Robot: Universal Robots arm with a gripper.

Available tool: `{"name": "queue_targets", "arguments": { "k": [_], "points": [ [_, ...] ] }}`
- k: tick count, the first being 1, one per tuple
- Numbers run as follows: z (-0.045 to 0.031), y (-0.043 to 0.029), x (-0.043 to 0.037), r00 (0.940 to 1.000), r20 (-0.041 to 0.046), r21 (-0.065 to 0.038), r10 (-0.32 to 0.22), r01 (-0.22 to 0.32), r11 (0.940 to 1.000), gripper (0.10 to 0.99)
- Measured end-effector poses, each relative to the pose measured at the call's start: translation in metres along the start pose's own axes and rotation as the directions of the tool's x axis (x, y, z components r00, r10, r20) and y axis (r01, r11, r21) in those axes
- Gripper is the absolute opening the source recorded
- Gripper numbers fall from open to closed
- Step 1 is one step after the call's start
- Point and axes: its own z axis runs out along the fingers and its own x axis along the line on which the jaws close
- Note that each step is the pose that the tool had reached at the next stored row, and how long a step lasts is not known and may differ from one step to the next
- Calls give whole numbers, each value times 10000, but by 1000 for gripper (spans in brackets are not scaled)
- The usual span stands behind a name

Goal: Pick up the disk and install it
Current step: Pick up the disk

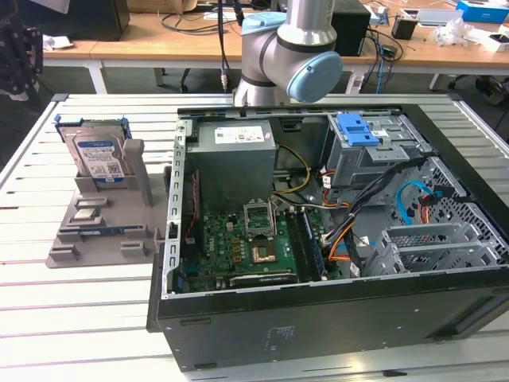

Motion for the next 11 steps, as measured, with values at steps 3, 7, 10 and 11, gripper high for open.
{"name": "queue_targets", "arguments": {
  "k": [3,7,10,11],
  "points": [
    [0,0,0,9998,4,-2,-202,202,9998,106],
    [0,0,0,9990,8,-3,-451,451,9990,106],
    [0,0,0,9972,14,-6,-750,750,9972,106],
    [0,0,0,9968,15,-6,-805,805,9968,106]
  ]
}}
